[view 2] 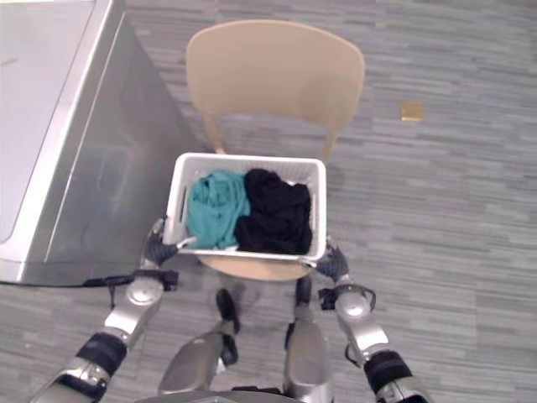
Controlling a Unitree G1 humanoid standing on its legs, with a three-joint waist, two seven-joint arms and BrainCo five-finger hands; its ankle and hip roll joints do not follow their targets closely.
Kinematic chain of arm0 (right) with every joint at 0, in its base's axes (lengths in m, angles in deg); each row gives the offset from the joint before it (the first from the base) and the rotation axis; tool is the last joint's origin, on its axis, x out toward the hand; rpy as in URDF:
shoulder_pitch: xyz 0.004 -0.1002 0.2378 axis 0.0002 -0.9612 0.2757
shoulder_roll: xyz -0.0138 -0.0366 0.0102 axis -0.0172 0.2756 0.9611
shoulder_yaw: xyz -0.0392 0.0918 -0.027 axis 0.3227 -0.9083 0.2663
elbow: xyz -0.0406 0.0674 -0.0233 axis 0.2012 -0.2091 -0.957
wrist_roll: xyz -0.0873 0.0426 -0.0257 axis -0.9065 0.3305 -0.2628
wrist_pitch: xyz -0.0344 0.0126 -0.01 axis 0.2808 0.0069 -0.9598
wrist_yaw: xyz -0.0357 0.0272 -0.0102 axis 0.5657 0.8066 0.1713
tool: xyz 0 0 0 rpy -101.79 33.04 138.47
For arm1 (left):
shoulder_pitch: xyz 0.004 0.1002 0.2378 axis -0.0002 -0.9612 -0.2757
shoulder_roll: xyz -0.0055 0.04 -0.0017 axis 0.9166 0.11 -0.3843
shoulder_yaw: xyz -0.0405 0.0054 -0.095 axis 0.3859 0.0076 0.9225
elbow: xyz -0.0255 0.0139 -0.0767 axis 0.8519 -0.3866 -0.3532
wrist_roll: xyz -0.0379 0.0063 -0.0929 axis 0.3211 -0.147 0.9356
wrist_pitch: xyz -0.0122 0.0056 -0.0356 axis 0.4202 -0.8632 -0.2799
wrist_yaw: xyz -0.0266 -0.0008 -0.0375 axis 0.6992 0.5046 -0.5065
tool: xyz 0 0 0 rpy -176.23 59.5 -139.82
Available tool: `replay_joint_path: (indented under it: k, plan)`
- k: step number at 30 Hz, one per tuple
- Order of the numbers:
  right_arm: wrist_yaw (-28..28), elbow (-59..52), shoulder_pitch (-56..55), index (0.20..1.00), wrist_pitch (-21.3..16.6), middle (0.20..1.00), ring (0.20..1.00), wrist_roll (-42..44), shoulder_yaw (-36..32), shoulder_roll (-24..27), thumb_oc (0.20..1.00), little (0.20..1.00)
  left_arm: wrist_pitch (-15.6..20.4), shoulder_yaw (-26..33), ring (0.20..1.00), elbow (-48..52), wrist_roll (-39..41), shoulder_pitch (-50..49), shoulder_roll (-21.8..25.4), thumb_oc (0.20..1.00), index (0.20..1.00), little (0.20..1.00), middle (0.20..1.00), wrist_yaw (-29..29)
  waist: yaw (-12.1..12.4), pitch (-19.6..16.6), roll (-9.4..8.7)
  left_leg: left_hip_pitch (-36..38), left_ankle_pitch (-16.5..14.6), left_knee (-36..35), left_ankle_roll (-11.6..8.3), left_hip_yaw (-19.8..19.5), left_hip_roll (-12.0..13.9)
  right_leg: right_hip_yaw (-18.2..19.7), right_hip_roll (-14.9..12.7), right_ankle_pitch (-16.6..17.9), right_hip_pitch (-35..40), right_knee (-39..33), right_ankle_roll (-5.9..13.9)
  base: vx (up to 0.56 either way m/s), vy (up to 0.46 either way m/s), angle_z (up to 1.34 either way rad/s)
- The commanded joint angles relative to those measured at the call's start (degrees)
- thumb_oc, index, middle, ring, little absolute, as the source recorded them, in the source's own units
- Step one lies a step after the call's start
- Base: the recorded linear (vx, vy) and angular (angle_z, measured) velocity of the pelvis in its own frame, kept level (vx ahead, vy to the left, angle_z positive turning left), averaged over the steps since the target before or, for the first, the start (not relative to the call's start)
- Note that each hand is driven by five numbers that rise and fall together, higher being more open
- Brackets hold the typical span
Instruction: Grab the laundry basket,head to the washer,open it,put in the laundry and shut it.
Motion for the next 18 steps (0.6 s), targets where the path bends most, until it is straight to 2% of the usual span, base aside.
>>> replay_joint_path:
  k: [1,8,10,11,12,14,15,16,17,18]
  plan:
    - [-0.42,-2.09,-0.08,1.0,-2.23,1.0,1.0,-3.24,-0.69,1.66,1.0,1.0,4.29,0.89,1.0,3.27,0.16,-0.6,-0.44,1.0,1.0,1.0,1.0,-1.33,0.37,-5.98,-0.23,-3.04,-5.95,4.63,-2.18,-2.55,0.67,0.26,-0.45,-10.55,-1.67,5.46,2.78,0.02,-0.002,-0.05]
    - [-4.21,-2.26,-6.11,1.0,-1.3,1.0,1.0,-6.58,-4.67,4.63,1.0,1.0,3.77,5.81,1.0,5.71,0.17,-10.1,1.51,1.0,1.0,1.0,1.0,-5.12,1.0,-7.81,-0.64,0.14,-7.11,4.35,-1.29,-3.49,0.04,0.17,-0.67,-11.11,0.77,6.27,3.74,0.02,0.032,-0.03]
    - [-5.22,-0.55,-7.79,1.0,-0.89,1.0,1.0,-7.12,-5.17,4.38,1.0,1.0,3.21,6.85,1.0,5.59,0.38,-12.5,1.71,1.0,1.0,1.0,1.0,-6.37,1.24,-7.75,-0.57,0.83,-6.87,3.59,-0.9,-3.94,-0.15,0.4,-0.59,-11.72,0.42,8.95,4.1,-0.07,0.039,-0.02]
    - [-6.33,2.08,-8.58,1.0,-0.59,1.0,1.0,-7.22,-4.68,3.47,1.0,1.0,2.7,7.27,1.0,4.37,0.6,-13.69,1.64,1.0,1.0,1.0,1.0,-7.2,1.48,-7.22,-0.44,0.76,-6.37,3.73,-0.66,-4.42,-0.03,0.88,-0.16,-12.79,-0.21,12.67,4.21,-0.1,0.013,0.01]
    - [-6.32,2.1,-8.57,1.0,-0.6,1.0,1.0,-7.22,-4.67,3.46,1.0,1.0,2.71,7.28,1.0,4.37,0.61,-13.69,1.65,1.0,1.0,1.0,1.0,-7.2,1.48,-7.22,-0.46,0.76,-6.37,3.73,-0.66,-4.41,-0.05,0.9,-0.18,-12.83,-0.25,12.74,4.22,-0.13,-0.014,0.03]
    - [-7.23,5.44,-8.88,1.0,-1.03,1.0,1.0,-7.31,-3.51,2.51,1.0,1.0,2.38,7.32,1.0,1.45,-0.19,-14.5,1.65,1.0,1.0,1.0,1.0,-8.17,1.57,-7.31,-0.07,0.15,-5.52,3.9,-0.51,-5.63,0.23,4.06,2.88,-15.71,-0.63,17.74,3.46,-0.09,-0.034,0.04]
    - [-7.22,5.48,-8.84,1.0,-1.05,1.0,1.0,-7.31,-3.5,2.5,1.0,1.0,2.39,7.33,1.0,1.44,-0.19,-14.48,1.65,1.0,1.0,1.0,1.0,-8.17,1.64,-7.45,-0.04,-0.06,-5.43,3.91,-0.53,-5.56,0.31,4.12,2.97,-15.55,-0.82,17.64,3.4,-0.1,-0.14,0.16]
    - [-7.78,9.62,-8.79,1.0,-0.97,1.0,1.0,-7.64,-2.03,1.66,1.0,1.0,2.31,7.45,1.0,-1.69,-0.32,-16.02,1.25,1.0,1.0,1.0,1.0,-8.74,2.65,-8.25,-0.19,-0.11,-4.45,3.21,-0.97,-6.85,-0.27,5.49,5.38,-17.55,2.25,15.38,1.59,-0.06,-0.123,0.24]
    - [-7.78,9.65,-8.74,1.0,-0.99,1.0,1.0,-7.63,-2.02,1.65,1.0,1.0,2.32,7.47,1.0,-1.7,-0.32,-15.99,1.24,1.0,1.0,1.0,1.0,-8.74,2.69,-8.37,-0.12,-0.3,-4.36,3.21,-1.0,-6.82,-0.15,5.51,5.5,-17.31,2.14,15.16,1.54,-0.09,-0.22,0.36]
    - [-8.12,11.49,-8.57,1.0,-0.61,1.0,1.0,-7.43,-1.46,1.1,1.0,1.0,1.93,7.51,1.0,-4.01,-1.2,-16.58,1.06,1.0,1.0,1.0,1.0,-9.17,3.38,-9.24,-0.11,-0.92,-3.47,3.25,-1.49,-7.83,-0.25,6.28,6.39,-17.64,3.76,11.55,0.62,-0.03,-0.101,0.27]
